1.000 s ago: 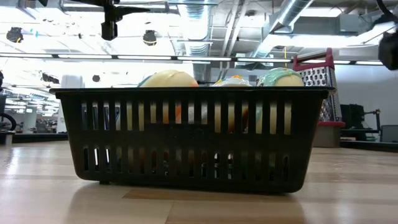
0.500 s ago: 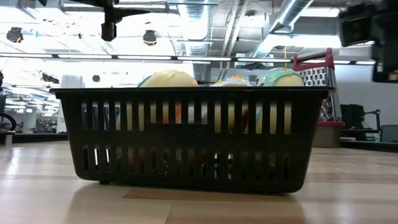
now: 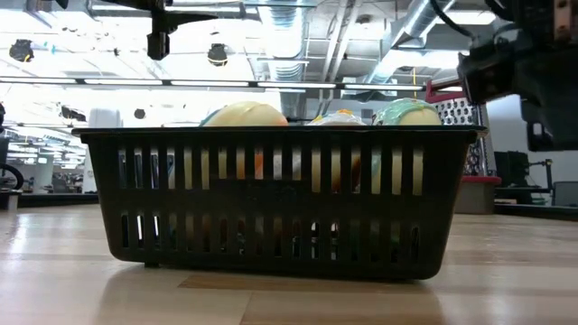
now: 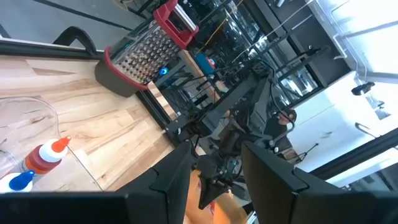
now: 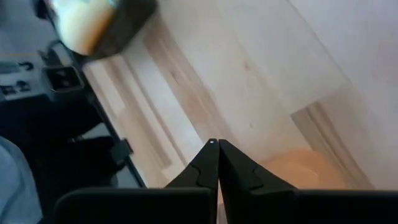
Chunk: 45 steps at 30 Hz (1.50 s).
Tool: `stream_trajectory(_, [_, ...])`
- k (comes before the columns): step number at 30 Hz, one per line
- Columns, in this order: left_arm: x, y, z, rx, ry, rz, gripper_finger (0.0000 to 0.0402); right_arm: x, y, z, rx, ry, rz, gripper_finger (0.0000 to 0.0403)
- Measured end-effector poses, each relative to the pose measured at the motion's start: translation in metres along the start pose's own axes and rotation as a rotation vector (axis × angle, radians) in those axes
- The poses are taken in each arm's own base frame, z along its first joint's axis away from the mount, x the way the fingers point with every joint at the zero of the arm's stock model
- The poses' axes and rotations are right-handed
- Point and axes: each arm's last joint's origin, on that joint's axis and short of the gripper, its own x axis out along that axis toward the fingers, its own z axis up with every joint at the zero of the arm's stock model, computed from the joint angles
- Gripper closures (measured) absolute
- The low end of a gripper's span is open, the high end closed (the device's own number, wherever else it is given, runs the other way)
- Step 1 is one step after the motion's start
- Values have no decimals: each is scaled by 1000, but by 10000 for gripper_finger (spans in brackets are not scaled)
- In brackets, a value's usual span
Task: Pick & Place Food Item
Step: Adjust the orange bin on the table, then adjust the black bin on the table
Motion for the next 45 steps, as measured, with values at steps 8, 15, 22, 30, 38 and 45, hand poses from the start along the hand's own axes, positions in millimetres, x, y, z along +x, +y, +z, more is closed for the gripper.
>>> stream_trajectory(8, [0, 0, 0, 8, 6, -4, 262, 4, -6, -3, 10, 46, -64, 403])
stream_trajectory(15, [0, 0, 0, 10, 6, -4, 262, 3, -9, -6, -5, 75, -97, 403])
stream_trajectory(22, [0, 0, 0, 10, 5, -4, 262, -2, 3, 5, -49, -67, 34, 403])
stream_trajectory(30, [0, 0, 0, 10, 5, -5, 262, -17, 21, 26, -17, -219, 113, 403])
stream_trajectory(38, [0, 0, 0, 13, 5, -5, 262, 9, 58, 32, -86, -123, 99, 403])
stream_trajectory(45, [0, -1, -1, 33, 26, -24, 262, 57, 85, 32, -119, -27, 92, 403])
